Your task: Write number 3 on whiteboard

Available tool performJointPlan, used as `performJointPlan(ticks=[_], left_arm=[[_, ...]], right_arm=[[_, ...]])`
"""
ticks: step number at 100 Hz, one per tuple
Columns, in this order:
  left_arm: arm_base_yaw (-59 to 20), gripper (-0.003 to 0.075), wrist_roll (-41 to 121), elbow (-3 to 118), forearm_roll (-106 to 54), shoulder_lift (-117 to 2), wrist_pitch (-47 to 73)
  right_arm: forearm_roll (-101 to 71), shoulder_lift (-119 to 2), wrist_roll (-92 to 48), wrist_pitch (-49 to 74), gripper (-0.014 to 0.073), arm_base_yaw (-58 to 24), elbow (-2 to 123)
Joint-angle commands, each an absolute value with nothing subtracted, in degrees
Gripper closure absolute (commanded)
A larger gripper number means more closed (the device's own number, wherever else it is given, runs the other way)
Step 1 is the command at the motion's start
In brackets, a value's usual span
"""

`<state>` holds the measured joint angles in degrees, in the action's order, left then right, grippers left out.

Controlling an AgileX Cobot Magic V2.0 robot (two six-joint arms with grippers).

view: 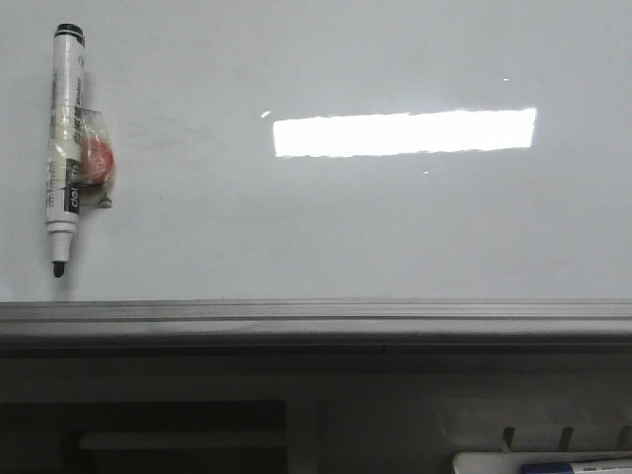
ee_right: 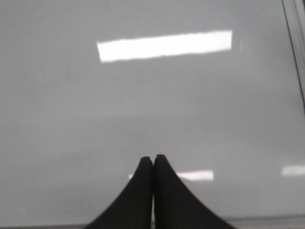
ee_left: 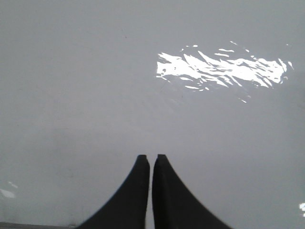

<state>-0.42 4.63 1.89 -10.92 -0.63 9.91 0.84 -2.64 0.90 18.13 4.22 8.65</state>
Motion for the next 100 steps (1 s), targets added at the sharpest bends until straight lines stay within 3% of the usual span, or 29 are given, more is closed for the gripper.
performJointPlan(ticks=[1, 12, 42, 49, 65, 71, 83, 100], left_arm=[[-0.32, 0.0741, 3.96, 6.02, -11.86, -4.01, 7.29], [-0.32, 0.0741, 3.96, 10.05, -12.12, -8.58, 7.29], [-0.32, 0.0729, 5.51, 14.13, -16.3, -13.18, 6.28], [-0.32, 0.0649, 7.98, 14.26, -16.3, -13.18, 6.28], [-0.32, 0.034, 8.03, 14.4, -16.42, -13.18, -1.57], [-0.32, 0.0306, 7.89, 14.27, -16.83, -13.56, -5.3], [-0.94, 0.0315, 8.0, 14.27, -14.69, -15.43, -7.8], [-7.75, 0.0315, 8.0, 14.27, -9.29, -18.47, -7.93]], right_arm=[[0.53, -7.77, 0.76, 23.69, 0.0641, 4.63, 14.37], [0.46, -12.93, 0.76, 28.41, 0.0641, 4.63, 18.24], [0.0, -15.94, 0.76, 26.23, 0.0641, 3.93, 19.17], [0.0, -15.94, 0.76, 26.23, 0.0641, 3.39, 19.17], [0.33, -15.94, 0.76, 26.33, 0.0641, 3.24, 19.17], [0.33, -15.94, 0.76, 25.45, 0.0641, 3.24, 19.17], [-0.61, -15.94, 0.76, 26.1, 0.0641, 3.24, 19.17], [-1.78, -15.94, 0.76, 26.23, 0.0641, 3.24, 19.17]])
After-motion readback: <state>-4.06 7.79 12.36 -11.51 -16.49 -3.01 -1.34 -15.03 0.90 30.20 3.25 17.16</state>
